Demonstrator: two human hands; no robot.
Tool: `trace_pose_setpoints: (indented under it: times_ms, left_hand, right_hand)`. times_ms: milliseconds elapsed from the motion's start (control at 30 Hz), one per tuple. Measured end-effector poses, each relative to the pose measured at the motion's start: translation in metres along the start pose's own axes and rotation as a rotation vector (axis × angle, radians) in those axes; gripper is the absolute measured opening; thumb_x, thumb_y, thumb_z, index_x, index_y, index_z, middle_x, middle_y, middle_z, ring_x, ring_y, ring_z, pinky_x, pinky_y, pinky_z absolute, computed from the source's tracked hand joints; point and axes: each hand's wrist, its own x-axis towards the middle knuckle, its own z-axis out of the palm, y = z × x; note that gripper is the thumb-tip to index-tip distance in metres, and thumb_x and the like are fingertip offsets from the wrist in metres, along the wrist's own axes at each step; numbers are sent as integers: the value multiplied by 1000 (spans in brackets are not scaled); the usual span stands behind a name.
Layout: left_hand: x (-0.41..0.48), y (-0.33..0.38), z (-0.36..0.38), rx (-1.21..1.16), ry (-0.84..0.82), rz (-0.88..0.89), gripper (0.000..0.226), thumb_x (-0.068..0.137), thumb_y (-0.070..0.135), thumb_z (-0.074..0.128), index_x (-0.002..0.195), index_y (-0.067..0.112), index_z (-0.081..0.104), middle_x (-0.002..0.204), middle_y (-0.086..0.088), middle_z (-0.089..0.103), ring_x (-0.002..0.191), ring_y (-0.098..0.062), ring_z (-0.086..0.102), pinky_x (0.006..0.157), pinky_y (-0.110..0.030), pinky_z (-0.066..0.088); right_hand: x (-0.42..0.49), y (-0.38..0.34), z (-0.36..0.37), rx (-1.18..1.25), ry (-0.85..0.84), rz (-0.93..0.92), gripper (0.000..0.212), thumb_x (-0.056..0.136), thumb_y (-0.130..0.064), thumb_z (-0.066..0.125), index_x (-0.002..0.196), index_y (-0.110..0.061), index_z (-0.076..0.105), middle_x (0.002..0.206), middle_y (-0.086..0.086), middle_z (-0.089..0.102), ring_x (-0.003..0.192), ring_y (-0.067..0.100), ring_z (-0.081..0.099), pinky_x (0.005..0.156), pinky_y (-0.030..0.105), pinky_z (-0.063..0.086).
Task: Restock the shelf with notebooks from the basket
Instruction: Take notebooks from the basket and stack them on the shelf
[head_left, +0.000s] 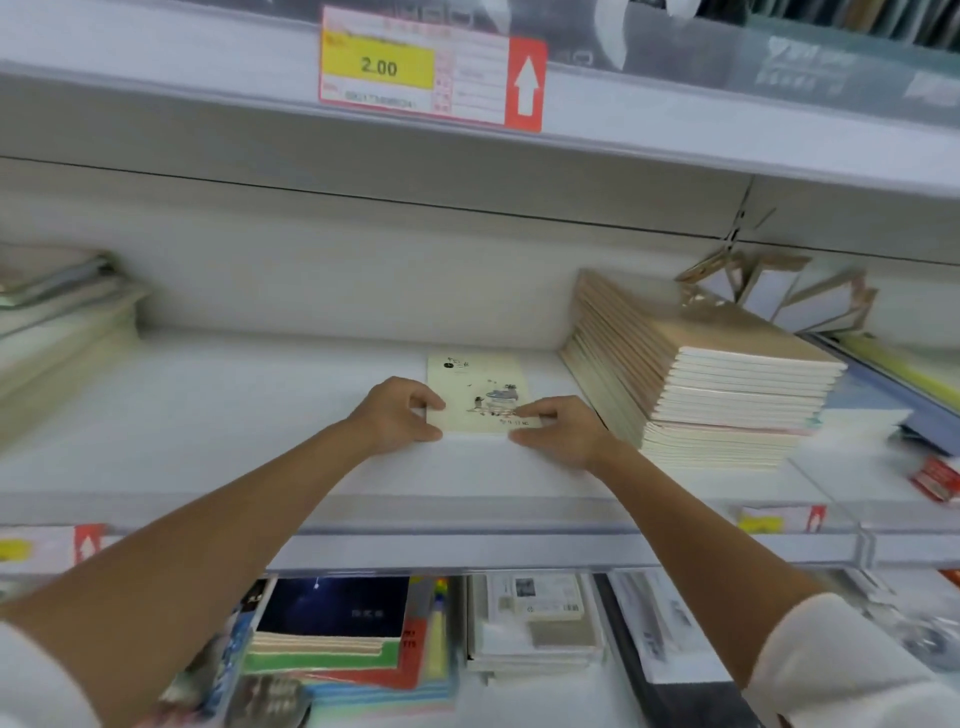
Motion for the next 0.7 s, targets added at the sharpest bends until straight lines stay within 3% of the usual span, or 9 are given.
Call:
trace_pose_setpoints:
  times_ms: [67,133,267,400,467,567,700]
  left_hand:
    - [8,-4,6,61,63,0,27,77,11,77,99,24,68,113,8,63,107,-12,60,89,-22,44]
    - [11,-7,10,161,138,-26,24,82,20,72,100,33,65,123,12,61,117,-10,56,93,-24,41]
    - [15,-9,16,265,150,-78,36,89,23,61,122,38,58,132,10,56,123,-15,53,99,-29,41]
    - [13,-3,14,193,149,-74,50,87,16,65,133,29,50,135,1,54,124,-20,51,100,-34,43]
    - [4,-2,5,57,193,-92,42,83,15,70,122,22,57,125,-3,57,113,-21,56,91,-31,47]
    - [-24,0,-23,8,349,-121,13,81,16,68,83,21,56,93,0,61,81,-21,58,73,-29,48]
    - [-80,-14,-77,-31,556,-184,25,80,8,57,59,14,44,62,0,48,59,-20,45,62,-26,39]
  right_hand:
    - [4,-2,3,-16,29,-5,36,70,-45,81,104,-35,71,125,-7,62,112,13,58,101,31,45]
    - [6,-5,5,-59,39,4,35,75,-43,77,109,-34,70,128,-7,61,118,15,55,106,35,41]
    - [6,-14,7,-150,64,22,32,85,-37,66,117,-36,64,132,-8,55,127,15,45,110,34,30]
    - [-2,-27,9,-212,82,39,34,85,-30,62,119,-35,62,130,-6,52,129,19,43,105,32,29]
    - [-7,-37,14,-183,147,-22,34,84,-23,63,117,-30,66,134,-3,51,129,21,43,108,35,31]
    - [-24,-70,29,27,246,-171,23,82,-14,62,101,-22,73,121,-4,63,112,15,56,101,33,43]
    - [-60,-133,67,145,147,-312,17,83,-8,61,93,-15,73,89,-10,65,78,7,57,73,17,45]
